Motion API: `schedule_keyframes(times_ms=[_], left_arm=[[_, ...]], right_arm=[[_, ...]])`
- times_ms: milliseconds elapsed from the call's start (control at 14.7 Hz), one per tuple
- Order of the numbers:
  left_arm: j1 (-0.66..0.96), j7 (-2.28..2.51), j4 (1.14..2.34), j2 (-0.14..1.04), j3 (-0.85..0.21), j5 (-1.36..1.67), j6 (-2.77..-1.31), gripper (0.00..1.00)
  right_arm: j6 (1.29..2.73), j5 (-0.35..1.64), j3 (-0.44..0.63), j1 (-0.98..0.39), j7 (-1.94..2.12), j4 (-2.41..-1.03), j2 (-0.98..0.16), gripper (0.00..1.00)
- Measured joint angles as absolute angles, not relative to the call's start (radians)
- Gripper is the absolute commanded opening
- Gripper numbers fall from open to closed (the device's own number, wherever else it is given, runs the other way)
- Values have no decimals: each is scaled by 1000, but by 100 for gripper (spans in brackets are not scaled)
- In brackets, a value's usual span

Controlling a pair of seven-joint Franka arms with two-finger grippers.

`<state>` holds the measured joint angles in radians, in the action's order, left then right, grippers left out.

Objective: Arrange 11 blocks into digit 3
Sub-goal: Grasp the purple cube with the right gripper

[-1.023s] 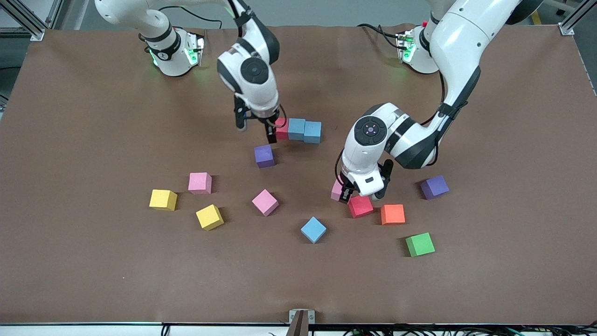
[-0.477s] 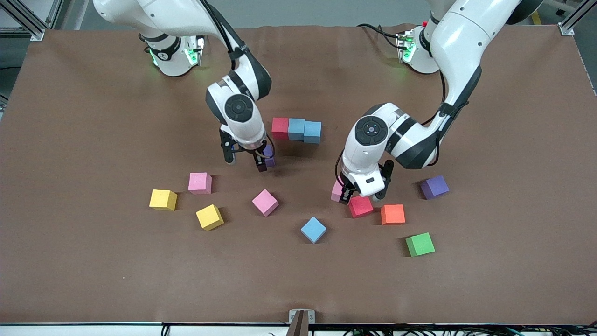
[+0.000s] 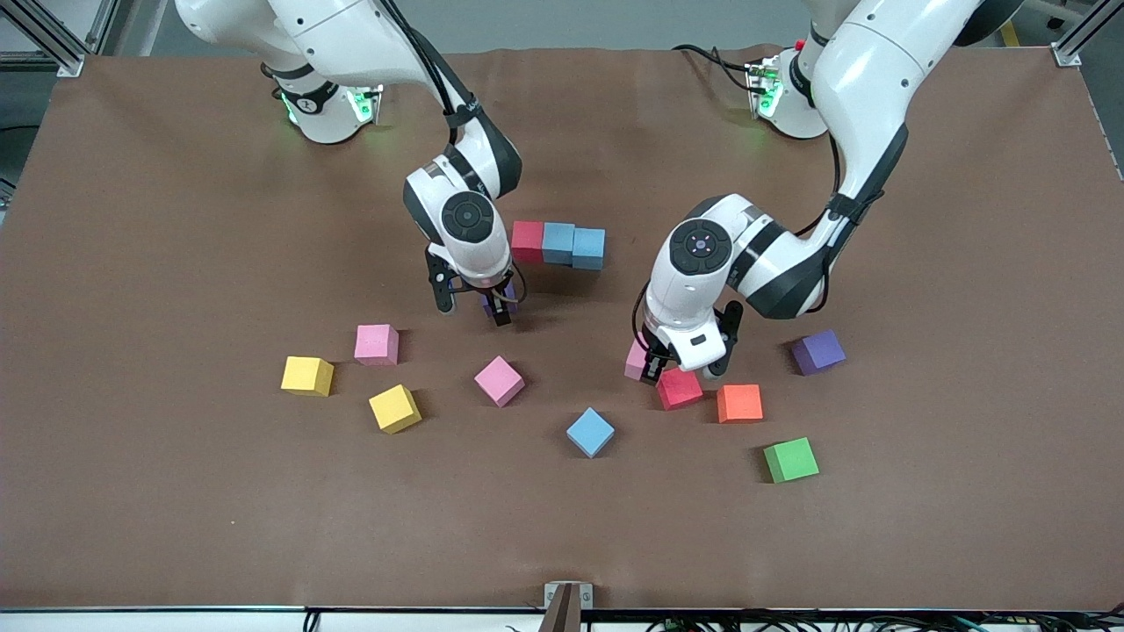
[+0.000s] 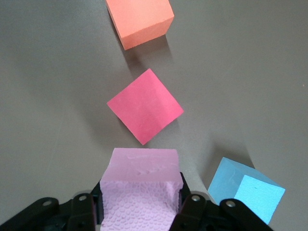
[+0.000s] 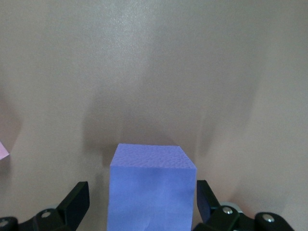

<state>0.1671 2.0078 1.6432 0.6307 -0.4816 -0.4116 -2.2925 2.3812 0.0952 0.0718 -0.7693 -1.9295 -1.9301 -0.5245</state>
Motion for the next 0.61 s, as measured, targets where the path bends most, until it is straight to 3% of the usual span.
schedule_keyframes(times_ms=[68,409,614], left_arm=[[167,2008,1643,631,-482,-412,-2292,38],[166,2008,1642,631,-482,-412,-2292,38],[166,2008,1641,631,-482,-412,-2292,38]], right_arm=[[2382,95,73,-768,-1921,-1929,-525,0],[2382,94,74,-766,-1815,-1921,-524,0],[2382,91,73,-767,-1553,-1915,-521,0]])
